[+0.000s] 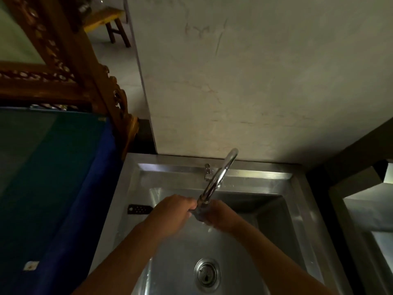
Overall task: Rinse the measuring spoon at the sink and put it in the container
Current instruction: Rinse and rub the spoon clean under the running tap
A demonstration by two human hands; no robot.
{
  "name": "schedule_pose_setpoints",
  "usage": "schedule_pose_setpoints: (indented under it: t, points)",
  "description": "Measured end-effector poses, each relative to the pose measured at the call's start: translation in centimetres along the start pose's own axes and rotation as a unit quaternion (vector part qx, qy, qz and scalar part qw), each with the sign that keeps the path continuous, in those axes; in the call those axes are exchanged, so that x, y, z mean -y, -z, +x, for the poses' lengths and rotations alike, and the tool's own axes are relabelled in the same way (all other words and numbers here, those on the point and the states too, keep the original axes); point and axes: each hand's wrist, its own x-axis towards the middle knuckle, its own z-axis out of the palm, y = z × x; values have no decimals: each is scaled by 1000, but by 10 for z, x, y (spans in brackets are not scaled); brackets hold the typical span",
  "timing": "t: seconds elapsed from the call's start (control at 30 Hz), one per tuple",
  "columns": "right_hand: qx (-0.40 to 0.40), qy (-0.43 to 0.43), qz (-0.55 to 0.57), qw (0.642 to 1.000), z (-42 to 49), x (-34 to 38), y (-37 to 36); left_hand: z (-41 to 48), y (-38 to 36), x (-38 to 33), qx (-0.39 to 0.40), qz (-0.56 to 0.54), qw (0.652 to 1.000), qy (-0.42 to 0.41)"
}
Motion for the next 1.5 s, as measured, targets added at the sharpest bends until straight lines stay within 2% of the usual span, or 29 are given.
schedule_pose_setpoints:
  t: [0.03, 0.07, 0.1, 0.17, 0.2, 0.23, 0.33, 0.4, 0.47, 0.53, 0.57, 0.6, 0.67, 0.77, 0.83, 0.9, 0.97, 1.03, 1.13, 1.2, 1.27, 1.33, 1.4, 1.43, 1.47, 1.5]
  points:
    - [-12, 11, -161, 987, 3, 1, 5, 3, 1, 1, 22, 12, 1000, -7]
    - [-13, 25, -296, 955, 6, 2, 10, 4, 2, 0, 38, 27, 999, -9]
    - [-6, 34, -384, 922, 8, 4, 12, 6, 4, -1, 51, 40, 998, -9]
    - [-10, 53, -494, 868, 11, 8, 13, 6, 6, -2, 53, 34, 998, 0]
    - [-32, 70, -516, 853, 11, 9, 12, 4, 6, -1, 40, 12, 999, 5]
    - [-69, 92, -502, 857, 11, 10, 11, 1, 7, -1, 18, -18, 1000, 10]
    - [-183, 146, -262, 936, 1, 13, 0, -8, 2, 2, -46, -128, 990, 36]
    - [-207, 140, -52, 967, -5, 10, -17, -12, -7, -1, -63, -211, 974, 56]
    - [-207, 98, 165, 959, -5, 4, -39, -13, -20, -7, -88, -302, 946, 73]
    - [-172, 55, 370, 911, -2, 1, -59, -15, -33, -17, -112, -391, 908, 95]
    - [-152, 51, 433, 887, 0, 0, -66, -15, -40, -21, -124, -422, 891, 112]
    - [-134, 53, 458, 877, 0, 1, -70, -15, -46, -23, -137, -435, 880, 133]
    - [-105, 56, 444, 888, 1, 3, -71, -17, -51, -24, -159, -436, 871, 163]
    - [-83, 38, 291, 953, -2, 2, -51, -22, -41, -14, -133, -447, 877, 119]
    - [-60, 21, 129, 990, -5, 8, -28, -22, -26, -6, -86, -398, 910, 81]
    - [-32, 11, -62, 998, -7, 21, -5, -18, -10, 1, -38, -299, 952, 50]
    - [-9, 30, -292, 956, -5, 36, 14, -13, 4, 1, -1, -193, 981, 16]
    - [8, 58, -469, 881, -1, 49, 24, -6, 17, -4, 26, -84, 996, -5]
    - [0, 112, -612, 783, 4, 62, 23, 9, 31, -10, 48, 56, 997, -19]
    - [-14, 125, -631, 765, 4, 66, 20, 14, 35, -12, 35, 109, 993, -24]
    - [-43, 143, -592, 792, 1, 63, 19, 14, 31, -9, 15, 98, 995, -15]
    - [-109, 151, -459, 869, -4, 55, 17, 7, 20, -4, 6, -47, 999, 26]
    - [-157, 139, -257, 943, -11, 43, 7, -3, 4, 0, -21, -214, 975, 56]
    - [-164, 128, -133, 969, -13, 35, -2, -7, -5, -1, -47, -261, 962, 63]
    - [-167, 111, 4, 980, -13, 26, -14, -10, -16, -5, -73, -301, 948, 73]
    - [-170, 88, 136, 972, -13, 18, -26, -13, -26, -10, -97, -343, 930, 88]
